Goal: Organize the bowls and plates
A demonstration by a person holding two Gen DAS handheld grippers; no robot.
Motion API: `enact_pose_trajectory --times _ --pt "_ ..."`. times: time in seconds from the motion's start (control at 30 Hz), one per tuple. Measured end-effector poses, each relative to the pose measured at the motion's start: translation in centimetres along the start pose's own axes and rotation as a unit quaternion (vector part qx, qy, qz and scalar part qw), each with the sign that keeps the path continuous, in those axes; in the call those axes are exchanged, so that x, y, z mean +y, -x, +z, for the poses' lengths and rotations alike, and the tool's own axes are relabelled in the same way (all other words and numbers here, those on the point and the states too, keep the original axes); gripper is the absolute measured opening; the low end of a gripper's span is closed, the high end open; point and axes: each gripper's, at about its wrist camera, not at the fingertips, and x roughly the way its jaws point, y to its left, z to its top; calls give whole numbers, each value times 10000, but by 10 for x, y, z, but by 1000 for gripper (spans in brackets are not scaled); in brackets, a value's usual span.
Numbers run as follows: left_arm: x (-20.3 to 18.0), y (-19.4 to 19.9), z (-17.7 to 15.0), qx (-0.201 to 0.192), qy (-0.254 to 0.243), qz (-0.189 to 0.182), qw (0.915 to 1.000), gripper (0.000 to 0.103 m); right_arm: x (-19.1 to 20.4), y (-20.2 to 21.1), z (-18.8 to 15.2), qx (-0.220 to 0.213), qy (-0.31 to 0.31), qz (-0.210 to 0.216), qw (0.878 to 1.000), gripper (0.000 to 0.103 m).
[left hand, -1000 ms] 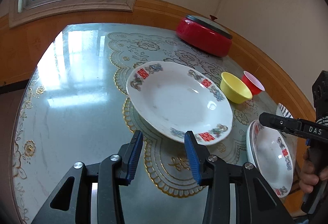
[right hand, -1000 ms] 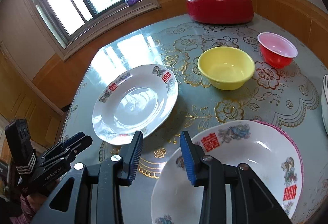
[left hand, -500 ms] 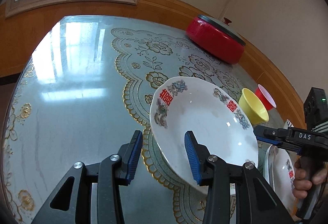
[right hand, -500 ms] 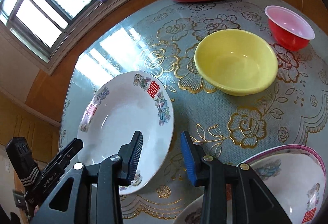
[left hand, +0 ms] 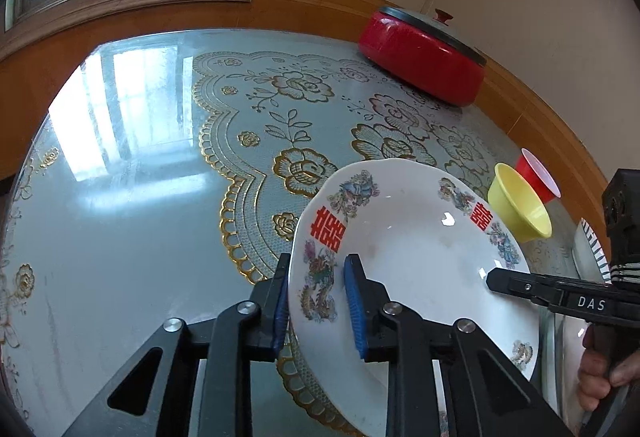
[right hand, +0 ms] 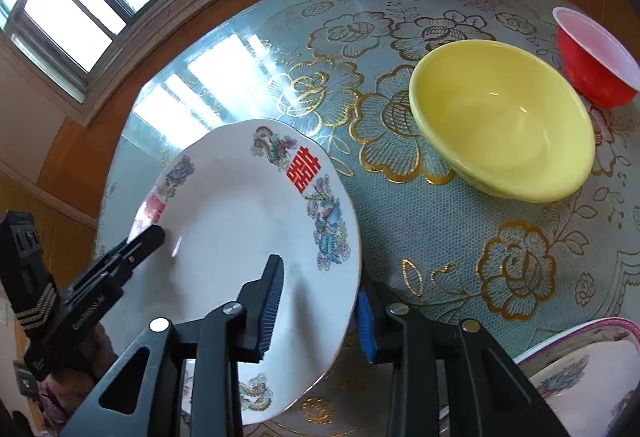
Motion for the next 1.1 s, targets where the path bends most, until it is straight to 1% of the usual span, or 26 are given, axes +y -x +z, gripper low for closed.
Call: enact_pose_trajectory --times 0.1,0.17,0.23,0.37,0.5,0.57,0.63,0.7,0.8,0.87,0.97,1.1 --pt "-3 8 -11 -20 -131 66 9999 26 1 2 -4 136 43 33 9999 26" --pt "-1 15 -18 19 -54 49 10000 25 3 4 -10 203 170 64 9996 26" --pt "-1 22 -27 18 12 51 10000 25 8 7 -17 253 368 4 9990 28" --pt "-6 36 -47 -20 -25 180 9998 26 17 11 -31 223 718 -134 9971 31" --pt "-7 43 -60 43 37 208 9998 27 21 13 -40 209 994 -81 9948 32" --pt "-8 42 -65 119 52 222 9997 31 23 11 -43 264 1083 25 9938 33" --pt "-11 43 -67 63 16 313 9995 32 26 9 -43 243 1143 97 9931 41" --pt "-10 43 -66 82 82 335 9994 32 27 8 -42 180 1161 77 9930 42" --pt "-6 42 -65 41 163 293 9994 31 26 8 -41 138 1108 204 9935 41" --pt "-5 42 -63 37 206 379 9991 31 27 6 -40 106 1195 80 9927 32" --pt "-6 46 -67 29 208 384 9990 30 27 9 -43 105 1249 95 9921 31" --pt "-10 55 -72 2 130 396 9991 29 31 13 -45 12 1343 -16 9909 31"
